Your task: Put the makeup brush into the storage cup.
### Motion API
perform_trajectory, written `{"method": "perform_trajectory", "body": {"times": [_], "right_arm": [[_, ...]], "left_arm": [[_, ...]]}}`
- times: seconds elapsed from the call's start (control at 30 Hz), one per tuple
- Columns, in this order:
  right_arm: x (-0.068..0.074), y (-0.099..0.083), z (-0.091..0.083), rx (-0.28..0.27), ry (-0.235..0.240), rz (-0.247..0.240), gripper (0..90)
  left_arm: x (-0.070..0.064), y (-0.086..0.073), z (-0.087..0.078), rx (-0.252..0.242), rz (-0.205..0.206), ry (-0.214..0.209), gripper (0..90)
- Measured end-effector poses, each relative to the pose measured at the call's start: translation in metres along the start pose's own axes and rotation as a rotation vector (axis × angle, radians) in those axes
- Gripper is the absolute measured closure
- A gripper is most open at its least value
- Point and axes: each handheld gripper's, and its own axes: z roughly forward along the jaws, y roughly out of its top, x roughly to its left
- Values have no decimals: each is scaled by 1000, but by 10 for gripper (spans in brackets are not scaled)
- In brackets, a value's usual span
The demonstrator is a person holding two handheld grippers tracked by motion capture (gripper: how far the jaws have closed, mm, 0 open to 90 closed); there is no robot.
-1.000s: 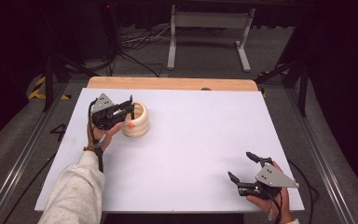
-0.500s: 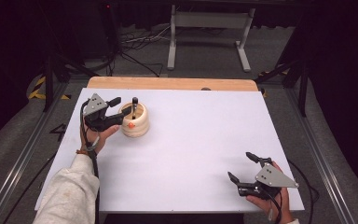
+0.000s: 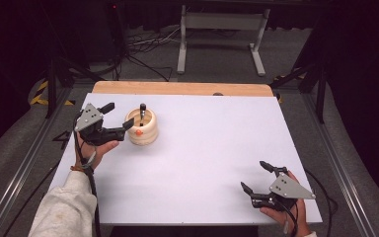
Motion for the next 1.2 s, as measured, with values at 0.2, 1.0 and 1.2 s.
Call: {"method": "perform_trajectory", "body": {"times": [0.2,1.0,1.2], "right_arm": [[0,0,0,3,0,-1,131],[0,1,0,1,-1,-4,131],[0,1,-1,-2,-4,-4,131]], "left_arm": [[-4,1,-11,-9,21,-2,69],[-30,-1,-39,-17,131,-30,35],[-36,-5,-46,-22,159,-37,35]]}}
